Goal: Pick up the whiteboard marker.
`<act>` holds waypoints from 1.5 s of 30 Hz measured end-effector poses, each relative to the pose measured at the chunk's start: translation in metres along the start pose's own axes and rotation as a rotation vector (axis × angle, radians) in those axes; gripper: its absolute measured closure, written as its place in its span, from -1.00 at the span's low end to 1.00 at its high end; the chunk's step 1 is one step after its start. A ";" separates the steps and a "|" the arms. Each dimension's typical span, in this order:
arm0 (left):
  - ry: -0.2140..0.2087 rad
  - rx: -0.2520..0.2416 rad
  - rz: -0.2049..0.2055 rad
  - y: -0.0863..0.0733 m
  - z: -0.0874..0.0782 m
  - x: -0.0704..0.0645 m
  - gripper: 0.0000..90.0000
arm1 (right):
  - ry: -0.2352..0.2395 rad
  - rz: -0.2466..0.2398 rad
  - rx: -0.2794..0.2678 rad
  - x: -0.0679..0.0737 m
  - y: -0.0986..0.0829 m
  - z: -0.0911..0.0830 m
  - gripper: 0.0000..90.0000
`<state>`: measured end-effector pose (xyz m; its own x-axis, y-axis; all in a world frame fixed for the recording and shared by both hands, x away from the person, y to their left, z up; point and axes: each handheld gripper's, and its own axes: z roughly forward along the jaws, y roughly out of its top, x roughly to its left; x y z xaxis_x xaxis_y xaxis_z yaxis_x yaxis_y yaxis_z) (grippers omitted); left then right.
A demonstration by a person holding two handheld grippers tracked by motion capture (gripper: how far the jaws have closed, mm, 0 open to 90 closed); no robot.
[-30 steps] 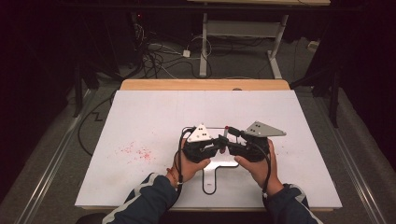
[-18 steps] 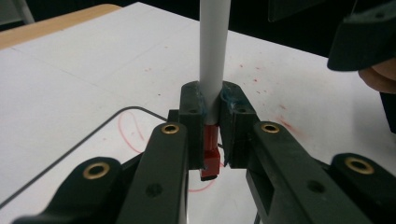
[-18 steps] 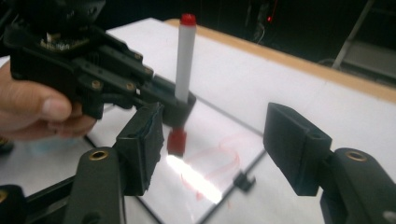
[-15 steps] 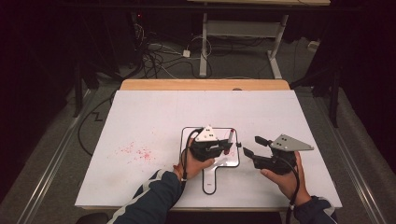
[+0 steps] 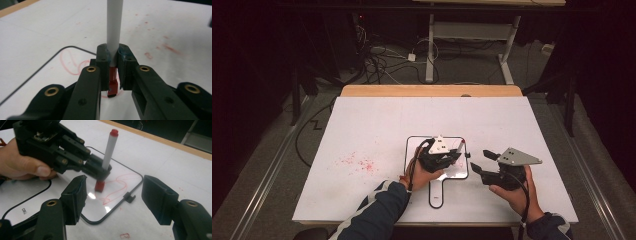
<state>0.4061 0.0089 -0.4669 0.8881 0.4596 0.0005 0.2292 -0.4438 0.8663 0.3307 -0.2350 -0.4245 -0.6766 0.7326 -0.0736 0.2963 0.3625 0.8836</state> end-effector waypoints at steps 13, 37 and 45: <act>-0.087 0.008 -0.007 0.003 0.005 -0.021 0.76 | -0.010 -0.006 0.007 -0.001 0.000 0.002 -0.17; -0.086 0.016 -0.051 0.006 0.012 -0.008 0.76 | -0.024 0.001 0.004 -0.008 0.000 0.000 -0.17; -0.093 0.040 -0.017 0.015 0.022 -0.011 0.75 | -0.026 -0.023 0.005 -0.007 0.001 0.000 -0.17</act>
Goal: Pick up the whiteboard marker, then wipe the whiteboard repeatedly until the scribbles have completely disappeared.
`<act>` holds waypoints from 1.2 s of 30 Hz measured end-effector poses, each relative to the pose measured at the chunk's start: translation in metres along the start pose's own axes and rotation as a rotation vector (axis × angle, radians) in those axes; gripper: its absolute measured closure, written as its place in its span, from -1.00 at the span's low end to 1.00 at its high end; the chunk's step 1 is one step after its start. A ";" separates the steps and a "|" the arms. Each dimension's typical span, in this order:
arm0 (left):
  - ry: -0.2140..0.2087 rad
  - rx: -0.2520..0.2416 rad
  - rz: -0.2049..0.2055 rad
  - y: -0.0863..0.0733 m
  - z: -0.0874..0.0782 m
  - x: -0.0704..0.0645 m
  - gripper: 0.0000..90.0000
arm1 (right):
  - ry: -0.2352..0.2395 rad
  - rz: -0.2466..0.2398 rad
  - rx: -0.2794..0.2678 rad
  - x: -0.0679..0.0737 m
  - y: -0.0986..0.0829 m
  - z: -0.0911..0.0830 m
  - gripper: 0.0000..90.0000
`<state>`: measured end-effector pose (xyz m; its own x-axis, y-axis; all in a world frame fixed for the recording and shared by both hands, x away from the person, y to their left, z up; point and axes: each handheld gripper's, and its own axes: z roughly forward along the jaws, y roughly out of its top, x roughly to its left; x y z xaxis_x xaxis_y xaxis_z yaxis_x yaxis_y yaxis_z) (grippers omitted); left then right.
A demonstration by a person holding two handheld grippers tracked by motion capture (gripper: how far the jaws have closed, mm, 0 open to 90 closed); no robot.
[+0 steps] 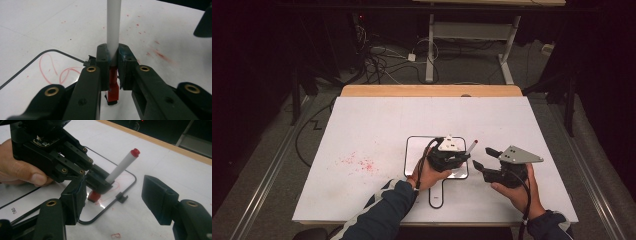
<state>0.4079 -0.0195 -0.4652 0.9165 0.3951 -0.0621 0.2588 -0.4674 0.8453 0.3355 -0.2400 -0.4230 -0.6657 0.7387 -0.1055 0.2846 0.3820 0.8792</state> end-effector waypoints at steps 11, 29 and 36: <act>0.004 0.009 -0.009 0.003 0.003 0.010 0.75 | -0.009 -0.004 -0.001 -0.003 0.000 0.000 -0.17; -0.007 -0.002 -0.037 0.004 0.009 0.013 0.75 | -0.013 0.008 -0.006 -0.006 -0.001 0.000 -0.17; -0.056 0.028 0.034 0.006 0.010 -0.007 0.75 | -0.011 0.006 -0.001 -0.007 -0.002 0.000 -0.17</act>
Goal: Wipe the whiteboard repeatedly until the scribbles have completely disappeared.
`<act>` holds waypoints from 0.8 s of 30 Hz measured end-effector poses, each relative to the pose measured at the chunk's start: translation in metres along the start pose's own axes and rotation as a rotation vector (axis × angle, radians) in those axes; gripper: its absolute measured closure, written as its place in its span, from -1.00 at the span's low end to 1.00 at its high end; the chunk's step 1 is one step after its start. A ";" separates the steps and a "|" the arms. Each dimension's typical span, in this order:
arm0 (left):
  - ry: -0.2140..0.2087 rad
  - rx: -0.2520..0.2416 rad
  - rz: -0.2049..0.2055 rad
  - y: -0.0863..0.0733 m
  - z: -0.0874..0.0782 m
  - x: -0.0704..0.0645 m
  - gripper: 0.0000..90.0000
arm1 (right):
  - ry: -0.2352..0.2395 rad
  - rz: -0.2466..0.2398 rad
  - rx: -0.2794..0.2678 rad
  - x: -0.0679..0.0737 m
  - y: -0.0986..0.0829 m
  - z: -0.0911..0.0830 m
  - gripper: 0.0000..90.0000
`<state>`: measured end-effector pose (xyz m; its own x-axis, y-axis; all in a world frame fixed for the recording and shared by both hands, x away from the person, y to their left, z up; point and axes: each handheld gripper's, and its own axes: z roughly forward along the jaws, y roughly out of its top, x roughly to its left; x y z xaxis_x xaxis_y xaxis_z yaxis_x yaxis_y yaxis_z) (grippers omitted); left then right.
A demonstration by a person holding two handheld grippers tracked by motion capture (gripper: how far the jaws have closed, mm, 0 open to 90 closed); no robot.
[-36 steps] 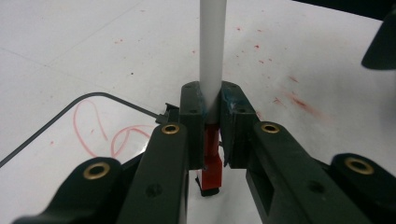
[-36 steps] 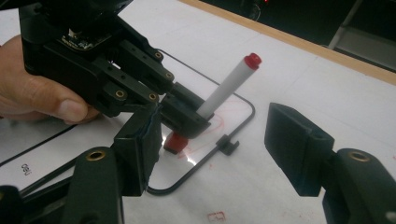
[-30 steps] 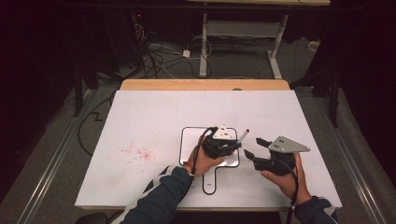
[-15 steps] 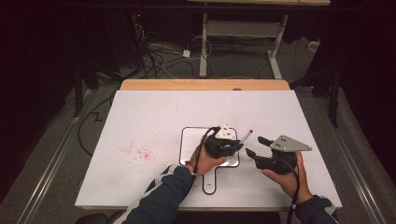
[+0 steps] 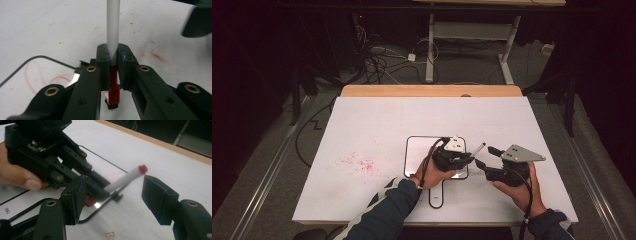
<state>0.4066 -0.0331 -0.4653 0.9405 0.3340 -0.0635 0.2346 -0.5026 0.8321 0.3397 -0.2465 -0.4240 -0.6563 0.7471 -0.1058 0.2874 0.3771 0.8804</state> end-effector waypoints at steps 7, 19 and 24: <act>0.035 0.008 0.012 0.000 -0.002 0.005 0.75 | 0.001 0.002 -0.017 0.001 0.002 -0.005 -0.17; 0.112 0.019 -0.102 -0.004 -0.012 0.059 0.75 | 0.011 -0.007 -0.014 0.004 0.003 -0.002 -0.17; 0.061 0.040 -0.067 -0.004 -0.012 0.044 0.75 | 0.012 -0.002 -0.012 0.002 0.002 -0.002 -0.17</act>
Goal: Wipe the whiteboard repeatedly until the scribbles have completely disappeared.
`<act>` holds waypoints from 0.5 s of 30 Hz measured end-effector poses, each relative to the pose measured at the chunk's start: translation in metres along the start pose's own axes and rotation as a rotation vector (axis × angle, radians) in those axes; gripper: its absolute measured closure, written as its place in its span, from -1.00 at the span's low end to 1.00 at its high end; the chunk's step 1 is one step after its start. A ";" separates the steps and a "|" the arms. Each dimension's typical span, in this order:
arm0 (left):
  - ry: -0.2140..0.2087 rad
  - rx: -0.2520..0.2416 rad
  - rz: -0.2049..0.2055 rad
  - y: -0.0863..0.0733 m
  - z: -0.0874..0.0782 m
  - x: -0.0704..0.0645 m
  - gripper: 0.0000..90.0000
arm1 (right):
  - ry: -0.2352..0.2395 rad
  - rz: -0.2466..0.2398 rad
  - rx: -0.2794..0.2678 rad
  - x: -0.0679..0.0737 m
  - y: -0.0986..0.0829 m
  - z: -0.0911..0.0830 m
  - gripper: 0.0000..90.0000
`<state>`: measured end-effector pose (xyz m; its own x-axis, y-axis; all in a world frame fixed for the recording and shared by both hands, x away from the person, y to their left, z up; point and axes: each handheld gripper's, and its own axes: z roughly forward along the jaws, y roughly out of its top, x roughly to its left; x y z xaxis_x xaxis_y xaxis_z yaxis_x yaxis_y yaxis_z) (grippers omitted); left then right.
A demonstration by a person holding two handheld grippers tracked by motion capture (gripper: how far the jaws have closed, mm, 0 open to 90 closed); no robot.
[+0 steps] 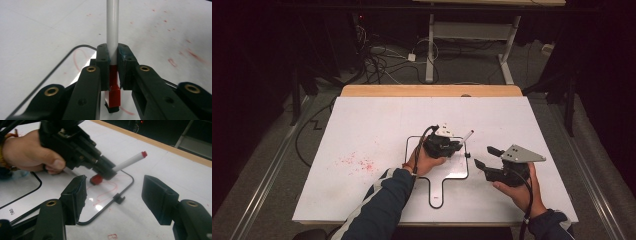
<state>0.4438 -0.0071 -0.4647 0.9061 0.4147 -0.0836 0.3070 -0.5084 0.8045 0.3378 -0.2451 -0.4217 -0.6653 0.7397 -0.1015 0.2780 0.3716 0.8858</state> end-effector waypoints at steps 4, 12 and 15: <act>-0.016 -0.003 0.002 -0.010 -0.008 -0.009 0.75 | 0.002 0.001 0.004 0.000 0.000 0.001 -0.17; -0.054 -0.037 0.026 -0.015 -0.014 -0.018 0.75 | 0.061 0.009 -0.016 0.008 0.012 0.013 -0.09; -0.073 -0.061 0.031 -0.014 -0.017 -0.018 0.75 | 0.094 0.023 -0.024 0.007 0.015 0.021 -0.05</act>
<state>0.4180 0.0048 -0.4644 0.9344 0.3423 -0.0988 0.2619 -0.4721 0.8417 0.3523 -0.2221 -0.4186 -0.7213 0.6915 -0.0393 0.2781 0.3412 0.8979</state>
